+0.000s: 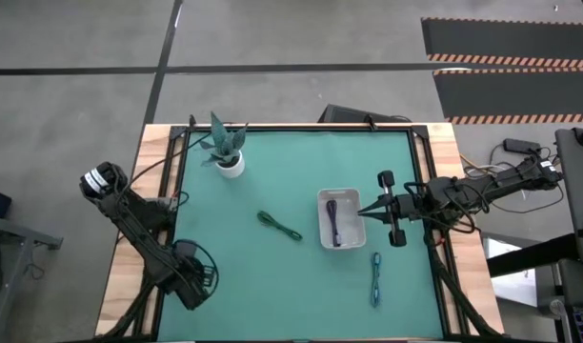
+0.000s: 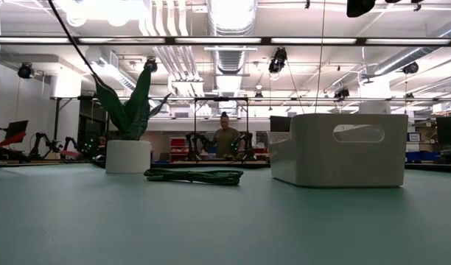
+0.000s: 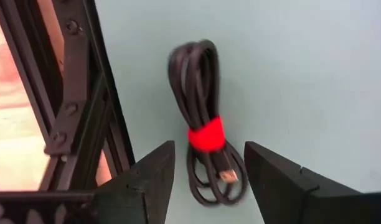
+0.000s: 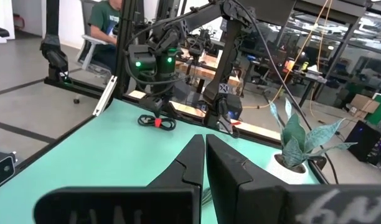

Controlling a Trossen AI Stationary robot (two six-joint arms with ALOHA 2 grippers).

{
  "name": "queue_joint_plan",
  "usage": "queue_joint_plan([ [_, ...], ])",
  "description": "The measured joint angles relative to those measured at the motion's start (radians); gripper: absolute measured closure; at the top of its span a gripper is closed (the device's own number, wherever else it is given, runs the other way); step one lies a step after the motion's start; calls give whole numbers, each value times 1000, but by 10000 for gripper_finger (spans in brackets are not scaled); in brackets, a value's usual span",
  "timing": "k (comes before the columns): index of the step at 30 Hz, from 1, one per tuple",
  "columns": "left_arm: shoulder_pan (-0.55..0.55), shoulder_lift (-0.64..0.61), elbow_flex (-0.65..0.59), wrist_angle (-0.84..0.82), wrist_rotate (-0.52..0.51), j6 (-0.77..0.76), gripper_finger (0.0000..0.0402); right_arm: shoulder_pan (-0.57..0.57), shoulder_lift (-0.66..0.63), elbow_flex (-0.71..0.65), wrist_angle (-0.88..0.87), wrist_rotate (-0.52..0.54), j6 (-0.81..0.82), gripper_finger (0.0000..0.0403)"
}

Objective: Pick and place USB-C Cables
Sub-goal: Put the black charger cable into the gray bin

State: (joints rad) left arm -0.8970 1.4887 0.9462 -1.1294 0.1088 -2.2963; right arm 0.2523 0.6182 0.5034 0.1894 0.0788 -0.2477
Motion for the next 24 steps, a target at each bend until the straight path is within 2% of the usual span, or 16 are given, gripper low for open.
queue_joint_plan([
  [11, 0, 0, -88, 23, 3, 0, 224, 0, 0, 0, -7, 0, 5, 394],
  [19, 0, 0, -107, 31, 2, 0, 224, 0, 0, 0, -13, 0, 5, 394],
  [24, 0, 0, -135, 61, 2, 0, 246, 0, 0, 0, -20, 0, 6, 394],
])
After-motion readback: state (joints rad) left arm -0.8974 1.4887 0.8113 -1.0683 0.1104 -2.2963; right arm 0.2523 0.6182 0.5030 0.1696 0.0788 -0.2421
